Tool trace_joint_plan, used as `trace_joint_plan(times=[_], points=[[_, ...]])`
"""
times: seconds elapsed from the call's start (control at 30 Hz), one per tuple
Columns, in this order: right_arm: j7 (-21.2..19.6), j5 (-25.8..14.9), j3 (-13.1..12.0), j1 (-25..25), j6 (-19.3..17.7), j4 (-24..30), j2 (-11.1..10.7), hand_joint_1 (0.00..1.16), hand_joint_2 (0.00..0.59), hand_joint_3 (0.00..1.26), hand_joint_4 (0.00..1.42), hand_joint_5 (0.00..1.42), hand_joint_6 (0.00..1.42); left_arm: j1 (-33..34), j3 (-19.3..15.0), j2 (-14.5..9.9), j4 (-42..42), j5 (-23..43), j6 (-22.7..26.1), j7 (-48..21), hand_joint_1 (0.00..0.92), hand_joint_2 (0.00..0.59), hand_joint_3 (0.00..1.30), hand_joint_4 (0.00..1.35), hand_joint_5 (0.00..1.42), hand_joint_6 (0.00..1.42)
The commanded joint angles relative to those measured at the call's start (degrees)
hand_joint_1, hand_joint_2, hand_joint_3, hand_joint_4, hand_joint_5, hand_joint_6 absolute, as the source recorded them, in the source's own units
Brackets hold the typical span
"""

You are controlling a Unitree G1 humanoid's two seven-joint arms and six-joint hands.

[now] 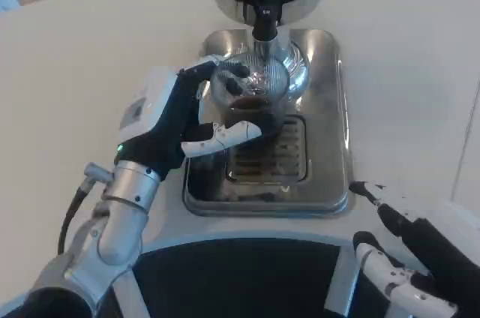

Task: Grasp the cup under the faucet to collect the drink, then remove the cup.

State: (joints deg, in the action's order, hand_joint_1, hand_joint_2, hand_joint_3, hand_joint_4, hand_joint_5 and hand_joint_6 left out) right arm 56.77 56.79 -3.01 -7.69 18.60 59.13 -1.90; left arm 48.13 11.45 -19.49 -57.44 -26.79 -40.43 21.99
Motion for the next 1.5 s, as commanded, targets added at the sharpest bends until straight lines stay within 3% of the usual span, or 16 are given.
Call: trace_joint_plan(times=[0.03,0.43,0.83,1.1,1.5], points=[[-0.92,-0.54,0.57,0.09,0.58,0.87,-0.46,0.16,0.551,0.04,0.0,0.0,0.0,-1.04,-1.06,-1.84,1.65,1.12,-3.1,-0.6,0.562,0.084,1.01,1.2,1.42,1.3],[-1.28,-0.18,1.03,1.31,-0.45,0.87,-0.49,0.16,0.54,0.04,0.0,0.0,0.0,-3.93,-3.24,-5.61,3.27,2.71,-5.5,-3.34,0.573,0.058,1.0,1.21,1.42,1.33],[-1.53,-0.8,-3.32,4.14,-1.58,0.87,-2.84,0.16,0.529,0.04,0.0,0.0,0.0,-7.57,-5.98,-8.46,6.07,4.85,-7.39,-6.97,0.576,0.047,1.0,1.21,1.42,1.33],[-2.43,-0.68,-2.18,3.52,-0.89,0.87,-3.8,0.15,0.528,0.04,0.0,0.0,0.0,-9.22,-7.95,-9.22,7.3,6.01,-7.94,-8.83,0.58,0.042,1.0,1.21,1.42,1.34],[-2.71,-0.8,-1.66,5.65,1.66,0.36,-7.6,0.15,0.528,0.04,0.0,0.0,0.0,-13.55,-11.59,-10.54,12.65,10.91,-8.18,-14.2,0.578,0.038,1.0,1.21,1.42,1.34]])
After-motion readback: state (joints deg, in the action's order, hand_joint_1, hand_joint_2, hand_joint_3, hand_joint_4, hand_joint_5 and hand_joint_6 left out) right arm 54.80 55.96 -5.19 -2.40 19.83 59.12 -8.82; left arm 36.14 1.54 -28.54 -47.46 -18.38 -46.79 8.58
